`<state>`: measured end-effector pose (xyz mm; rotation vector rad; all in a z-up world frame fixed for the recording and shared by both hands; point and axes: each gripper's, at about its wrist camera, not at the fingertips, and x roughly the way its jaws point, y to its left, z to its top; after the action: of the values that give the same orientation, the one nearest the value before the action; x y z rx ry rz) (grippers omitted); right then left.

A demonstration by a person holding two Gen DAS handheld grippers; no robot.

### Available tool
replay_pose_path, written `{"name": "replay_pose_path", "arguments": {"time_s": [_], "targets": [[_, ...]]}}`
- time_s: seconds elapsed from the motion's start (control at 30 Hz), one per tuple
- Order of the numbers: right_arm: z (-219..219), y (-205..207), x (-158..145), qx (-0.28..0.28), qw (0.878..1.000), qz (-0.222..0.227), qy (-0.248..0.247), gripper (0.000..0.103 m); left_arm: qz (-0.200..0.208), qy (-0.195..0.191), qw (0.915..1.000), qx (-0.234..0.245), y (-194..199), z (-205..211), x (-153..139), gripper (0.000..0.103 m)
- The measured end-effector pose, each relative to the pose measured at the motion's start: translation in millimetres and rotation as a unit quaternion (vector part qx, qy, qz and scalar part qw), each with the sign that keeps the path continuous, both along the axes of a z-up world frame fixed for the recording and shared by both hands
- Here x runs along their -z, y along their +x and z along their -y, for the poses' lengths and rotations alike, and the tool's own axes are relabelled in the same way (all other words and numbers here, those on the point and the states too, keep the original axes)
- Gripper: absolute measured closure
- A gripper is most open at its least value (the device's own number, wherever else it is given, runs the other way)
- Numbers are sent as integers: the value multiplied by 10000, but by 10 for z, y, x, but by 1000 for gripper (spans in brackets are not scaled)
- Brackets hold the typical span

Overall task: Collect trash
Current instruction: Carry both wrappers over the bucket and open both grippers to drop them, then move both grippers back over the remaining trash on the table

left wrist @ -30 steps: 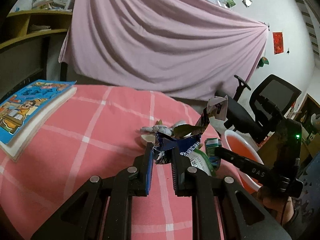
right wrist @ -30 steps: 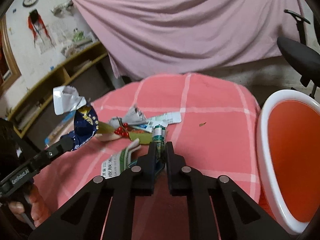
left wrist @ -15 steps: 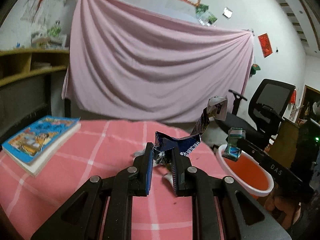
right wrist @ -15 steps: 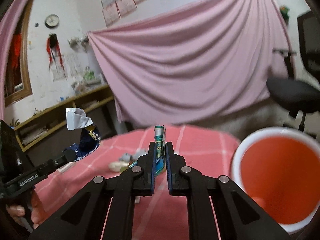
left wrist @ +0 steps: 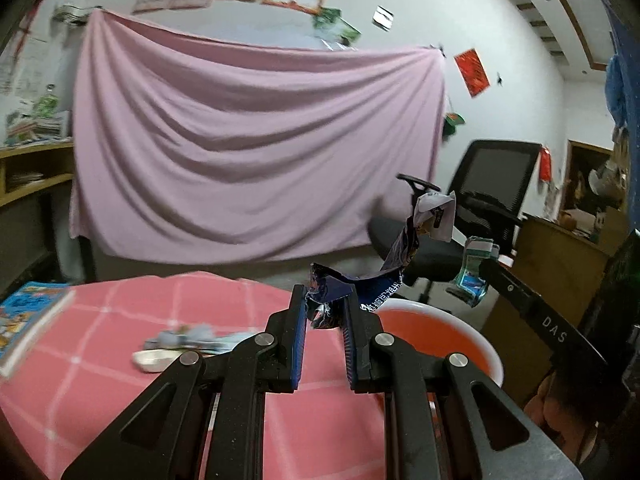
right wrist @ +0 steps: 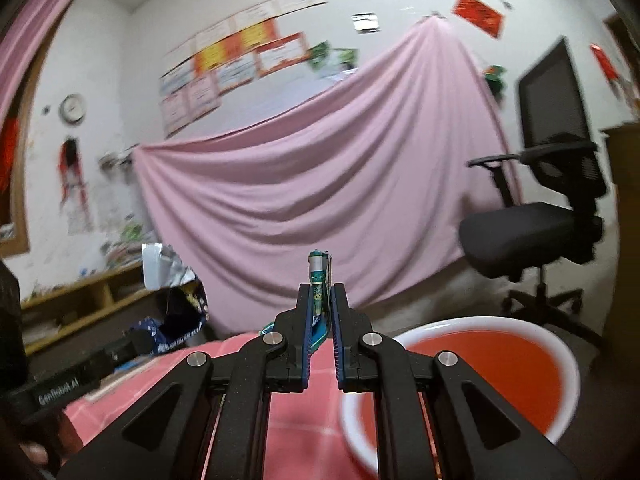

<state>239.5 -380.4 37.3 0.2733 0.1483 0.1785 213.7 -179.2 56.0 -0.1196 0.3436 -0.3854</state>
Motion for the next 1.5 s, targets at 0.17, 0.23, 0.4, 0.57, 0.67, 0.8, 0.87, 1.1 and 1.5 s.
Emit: {"name": "replay_pose_path", "arguments": {"time_s": [0.17,0.23,0.4,0.57,0.67,0.8,0.87,1.1,1.5], "targets": [[311,-8,35,576,9980,-230,94,96,-388,96,9991,131,272,423,26,89],[368,28,74,736,9965,-384,36,95,-555,203,9981,151,379,608,38,89],[543,117,181,866,9927,-810,210,95,-864,379,9949,344,569,989,118,89],[693,171,306,1028,9864,-1192,477,94,-1221,492,9898,555,748,1248,220,89],[718,199,381,1079,9822,-1450,514,94,-1551,472,9848,620,842,1343,305,89],[743,198,411,1120,9793,-1596,544,94,-1761,440,9811,673,909,1407,401,89],[755,197,418,1137,9782,-1644,564,94,-1808,430,9803,674,922,1395,427,88],[762,229,445,1126,9746,-1828,631,93,-2189,216,9734,634,1026,1291,519,67],[728,245,446,1100,9748,-1861,546,81,-2196,124,9749,354,994,992,503,67]]}}
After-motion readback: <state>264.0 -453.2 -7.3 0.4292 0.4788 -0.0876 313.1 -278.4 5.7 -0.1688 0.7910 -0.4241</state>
